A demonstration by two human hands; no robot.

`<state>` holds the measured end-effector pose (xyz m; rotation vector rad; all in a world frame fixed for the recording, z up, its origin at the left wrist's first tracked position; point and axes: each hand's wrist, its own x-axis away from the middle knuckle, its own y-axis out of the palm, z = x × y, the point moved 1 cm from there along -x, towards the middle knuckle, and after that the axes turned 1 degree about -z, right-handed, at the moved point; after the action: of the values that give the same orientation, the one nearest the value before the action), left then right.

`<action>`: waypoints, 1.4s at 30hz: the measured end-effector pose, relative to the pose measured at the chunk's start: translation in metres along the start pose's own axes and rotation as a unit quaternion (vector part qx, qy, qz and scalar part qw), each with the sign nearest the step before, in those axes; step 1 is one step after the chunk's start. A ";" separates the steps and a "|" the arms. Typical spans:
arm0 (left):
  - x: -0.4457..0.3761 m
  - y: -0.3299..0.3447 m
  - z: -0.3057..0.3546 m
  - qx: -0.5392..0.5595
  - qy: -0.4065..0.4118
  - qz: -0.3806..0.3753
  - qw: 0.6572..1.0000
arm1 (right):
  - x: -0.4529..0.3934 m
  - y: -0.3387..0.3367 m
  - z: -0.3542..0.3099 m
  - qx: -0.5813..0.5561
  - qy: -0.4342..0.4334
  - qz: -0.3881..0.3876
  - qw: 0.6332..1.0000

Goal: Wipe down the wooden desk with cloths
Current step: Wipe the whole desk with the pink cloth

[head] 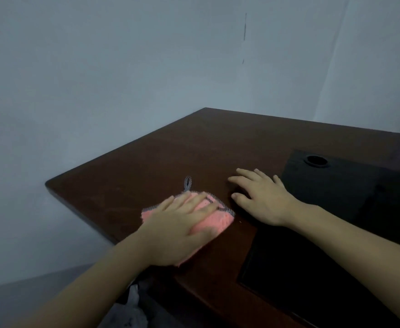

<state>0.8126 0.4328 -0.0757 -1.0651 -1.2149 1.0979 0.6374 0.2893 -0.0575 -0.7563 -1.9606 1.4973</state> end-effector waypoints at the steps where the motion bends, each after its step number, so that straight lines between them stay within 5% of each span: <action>1: 0.006 0.001 -0.002 0.009 -0.003 -0.003 1.000 | -0.008 0.002 -0.006 -0.008 -0.005 0.001 1.000; 16: -0.142 -0.025 -0.105 0.011 -0.175 0.013 0.984 | -0.021 0.021 -0.015 0.008 0.003 -0.010 1.000; 33: 0.012 -0.003 -0.048 0.006 -0.022 -0.006 1.000 | -0.017 0.020 -0.017 0.023 0.013 -0.010 1.000; 42: -0.078 -0.015 -0.087 0.009 -0.163 0.008 0.987 | -0.017 0.021 -0.015 0.011 0.009 0.006 1.000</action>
<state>0.8976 0.3516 -0.0783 -0.9055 -1.4505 1.3302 0.6616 0.2919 -0.0760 -0.7710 -1.9273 1.5111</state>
